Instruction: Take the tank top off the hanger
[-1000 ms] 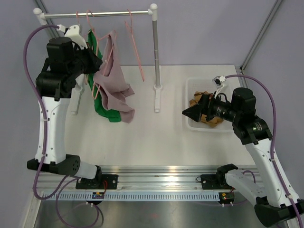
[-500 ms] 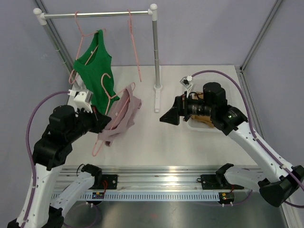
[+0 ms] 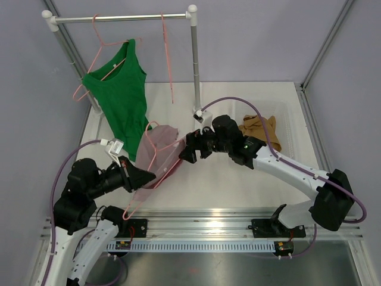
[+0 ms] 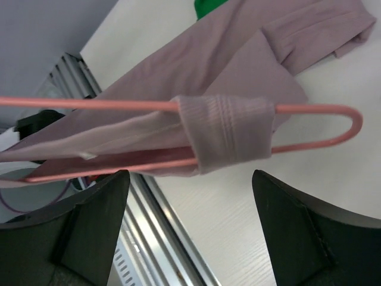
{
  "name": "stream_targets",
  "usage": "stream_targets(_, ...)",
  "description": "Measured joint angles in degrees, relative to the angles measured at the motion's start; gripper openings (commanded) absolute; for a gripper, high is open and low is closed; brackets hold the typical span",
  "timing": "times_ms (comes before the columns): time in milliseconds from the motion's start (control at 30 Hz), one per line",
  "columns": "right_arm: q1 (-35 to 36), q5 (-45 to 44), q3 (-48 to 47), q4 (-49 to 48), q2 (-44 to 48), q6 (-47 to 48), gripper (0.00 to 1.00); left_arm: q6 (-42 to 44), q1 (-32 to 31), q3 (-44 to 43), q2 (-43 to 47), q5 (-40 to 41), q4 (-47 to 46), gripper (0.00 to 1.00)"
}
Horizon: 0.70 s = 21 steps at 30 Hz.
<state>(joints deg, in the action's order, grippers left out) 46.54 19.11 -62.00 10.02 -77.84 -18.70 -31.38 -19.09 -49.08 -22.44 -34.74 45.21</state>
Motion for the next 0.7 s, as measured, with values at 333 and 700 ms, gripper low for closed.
stream_targets(333, 0.7, -10.4, -0.9, -1.2, -2.9, 4.9, 0.34, -3.7, 0.0, 1.7, 0.2, -3.0, -3.4, 0.0)
stream_targets(700, 0.9, -23.0, -2.9, 0.6, -3.8, 7.5, 0.0, -1.5, 0.0, 1.8, -1.1, -3.4, -2.9, 0.0)
